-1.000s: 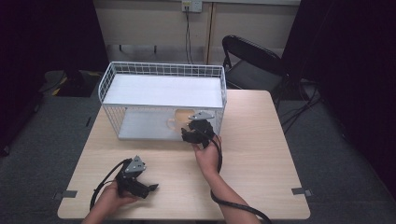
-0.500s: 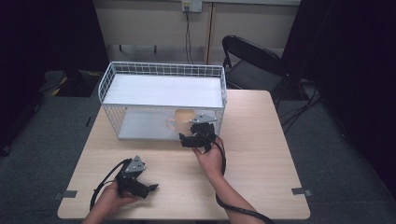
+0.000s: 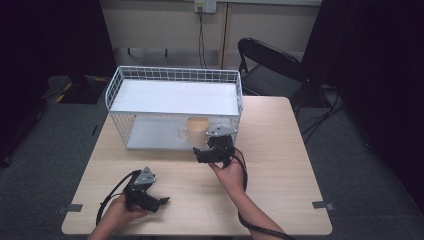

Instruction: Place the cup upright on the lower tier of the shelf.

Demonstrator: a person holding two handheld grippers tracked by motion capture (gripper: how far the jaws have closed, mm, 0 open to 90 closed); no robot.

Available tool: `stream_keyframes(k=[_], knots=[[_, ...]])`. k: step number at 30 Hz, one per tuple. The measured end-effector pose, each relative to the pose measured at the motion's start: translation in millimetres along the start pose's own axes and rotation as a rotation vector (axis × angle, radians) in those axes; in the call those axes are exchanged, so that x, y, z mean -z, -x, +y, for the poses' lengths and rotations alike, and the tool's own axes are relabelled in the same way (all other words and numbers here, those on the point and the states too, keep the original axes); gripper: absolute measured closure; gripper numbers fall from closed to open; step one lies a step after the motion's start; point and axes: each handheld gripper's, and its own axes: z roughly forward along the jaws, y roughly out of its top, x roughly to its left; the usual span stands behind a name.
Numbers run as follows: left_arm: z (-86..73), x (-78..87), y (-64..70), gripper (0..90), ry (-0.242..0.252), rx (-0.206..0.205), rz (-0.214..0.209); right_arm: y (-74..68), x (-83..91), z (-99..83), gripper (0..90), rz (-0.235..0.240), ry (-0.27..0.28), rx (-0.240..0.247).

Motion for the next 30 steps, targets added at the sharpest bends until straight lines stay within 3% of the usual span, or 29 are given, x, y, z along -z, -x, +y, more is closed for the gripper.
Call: stream_keyframes(k=[15, 30], knots=[[0.0, 0.0, 0.0, 0.0, 0.000, -0.001, 0.000, 3.5, 27.2, -10.8, 14.4, 0.070, 0.003, 0.045], [0.0, 0.1, 0.2, 0.0, 0.000, 0.001, 0.002, 14.1, 51.9, -29.7, 14.9, 0.091, -0.003, 0.066]])
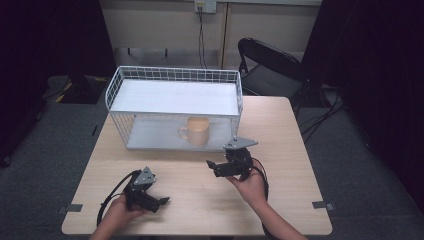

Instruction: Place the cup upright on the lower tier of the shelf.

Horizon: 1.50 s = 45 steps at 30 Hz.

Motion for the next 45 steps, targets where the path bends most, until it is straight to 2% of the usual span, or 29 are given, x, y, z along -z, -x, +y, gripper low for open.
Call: stream_keyframes(k=[11, 22, 37, 45], knots=[[0.0, -0.1, 0.0, 0.0, 0.001, 0.000, 0.000, 3.9, 14.8, -24.0, 14.9, 0.009, -0.018, 0.020], [0.0, 0.0, 0.0, 0.0, 0.001, 0.000, 0.000, 19.0, 21.8, -56.9, 14.9, 0.004, -0.057, -0.008], [0.0, -0.1, 0.0, 0.0, 0.001, 0.000, 0.000, 27.7, 27.4, -84.3, 14.9, 0.005, -0.087, -0.007], [0.0, -0.1, 0.1, 0.0, 0.001, 0.001, 0.000, 35.2, 33.3, -101.9, 14.9, -0.017, -0.093, -0.019]])
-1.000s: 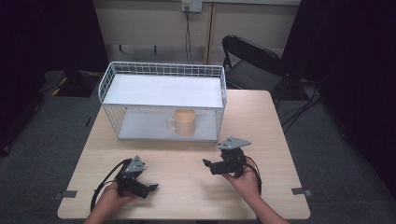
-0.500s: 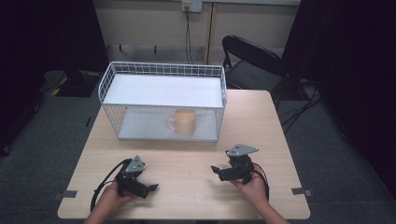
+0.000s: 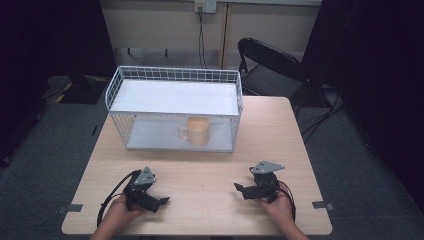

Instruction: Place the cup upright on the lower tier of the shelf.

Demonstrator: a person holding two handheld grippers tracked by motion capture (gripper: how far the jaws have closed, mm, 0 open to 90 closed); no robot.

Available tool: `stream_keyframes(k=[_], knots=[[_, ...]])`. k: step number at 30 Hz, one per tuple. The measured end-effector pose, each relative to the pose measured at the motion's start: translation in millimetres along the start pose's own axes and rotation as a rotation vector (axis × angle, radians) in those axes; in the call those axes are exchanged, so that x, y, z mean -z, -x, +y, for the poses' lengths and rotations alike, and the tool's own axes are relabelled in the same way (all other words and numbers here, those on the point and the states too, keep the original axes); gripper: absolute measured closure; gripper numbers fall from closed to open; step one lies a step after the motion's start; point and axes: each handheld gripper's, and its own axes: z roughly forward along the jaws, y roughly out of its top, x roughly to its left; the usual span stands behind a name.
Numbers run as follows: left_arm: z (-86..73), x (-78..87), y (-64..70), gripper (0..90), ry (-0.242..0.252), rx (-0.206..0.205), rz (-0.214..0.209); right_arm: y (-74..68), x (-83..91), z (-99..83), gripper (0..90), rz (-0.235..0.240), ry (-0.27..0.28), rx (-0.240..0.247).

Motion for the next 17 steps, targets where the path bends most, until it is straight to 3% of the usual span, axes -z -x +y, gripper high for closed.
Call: stream_keyframes(k=[6, 17], knots=[[0.0, 0.1, 0.1, 0.0, -0.001, 0.000, 0.002, 2.6, 1.3, -9.3, 14.9, -0.017, -0.018, 0.031], [-0.1, 0.1, -0.1, 0.0, 0.001, 0.001, 0.001, 3.6, -1.0, -19.8, 14.8, -0.003, -0.052, 0.058]])
